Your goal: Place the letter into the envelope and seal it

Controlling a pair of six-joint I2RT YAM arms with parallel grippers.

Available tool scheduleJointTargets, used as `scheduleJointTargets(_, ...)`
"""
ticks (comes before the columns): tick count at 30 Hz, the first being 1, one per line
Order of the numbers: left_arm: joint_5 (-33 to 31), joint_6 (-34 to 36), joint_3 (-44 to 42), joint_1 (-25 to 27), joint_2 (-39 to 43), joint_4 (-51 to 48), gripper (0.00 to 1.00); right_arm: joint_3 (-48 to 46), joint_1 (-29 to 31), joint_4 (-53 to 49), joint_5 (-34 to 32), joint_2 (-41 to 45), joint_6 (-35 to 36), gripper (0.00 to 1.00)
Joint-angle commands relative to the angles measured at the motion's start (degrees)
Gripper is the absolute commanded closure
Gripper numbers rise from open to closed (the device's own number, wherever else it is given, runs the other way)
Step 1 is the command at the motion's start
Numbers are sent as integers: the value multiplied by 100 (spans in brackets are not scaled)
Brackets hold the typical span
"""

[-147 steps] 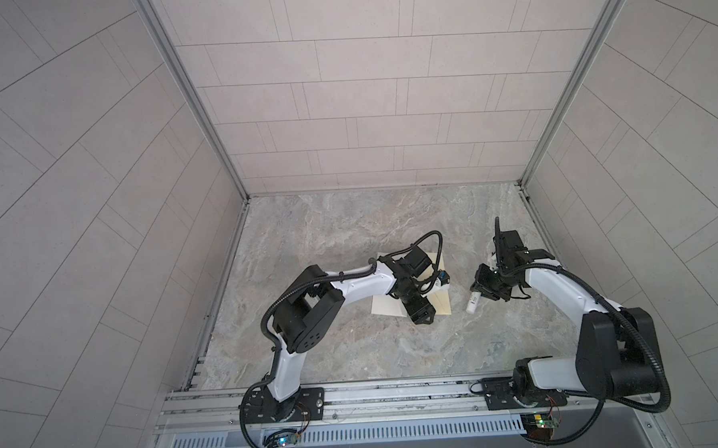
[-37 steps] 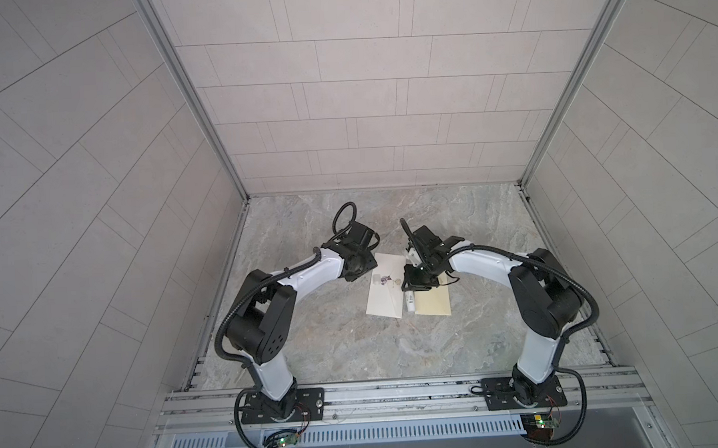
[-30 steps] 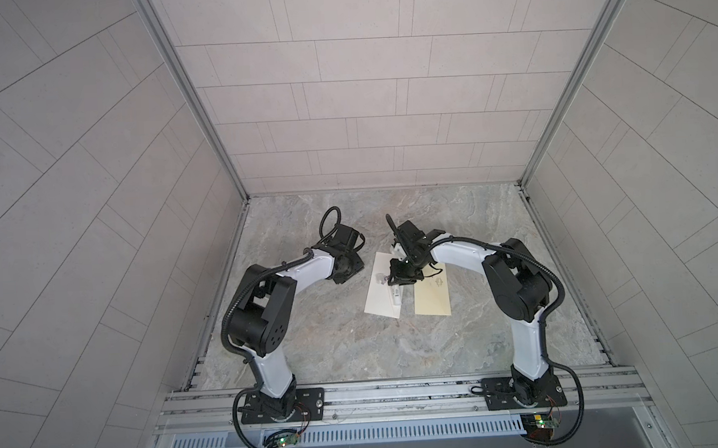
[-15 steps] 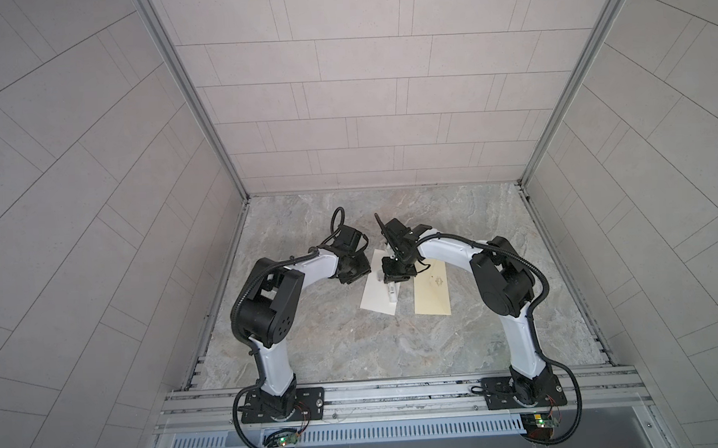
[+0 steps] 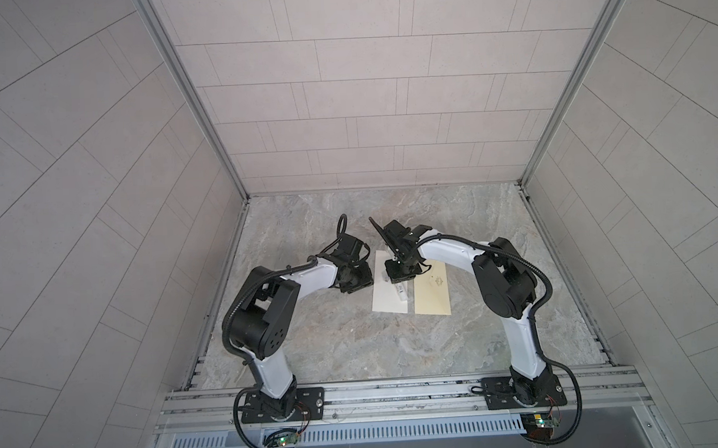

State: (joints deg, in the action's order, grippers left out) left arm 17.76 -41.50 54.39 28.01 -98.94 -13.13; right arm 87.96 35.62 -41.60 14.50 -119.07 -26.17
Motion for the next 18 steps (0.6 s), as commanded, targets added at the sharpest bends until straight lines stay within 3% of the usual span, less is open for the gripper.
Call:
scheduleJointTargets(1, -51, 27, 36, 8, 328, 389, 54, -154, -1, 93, -102, 422, 143, 100)
scheduleJointTargets(8, 165, 80, 687, 12, -123, 608, 57, -368, -225, 193, 165, 1023, -349, 100)
scheduleJointTargets(18, 358, -211, 826, 97, -858, 1806, 64, -1680, -451, 1349, 1134, 1240, -2048, 100)
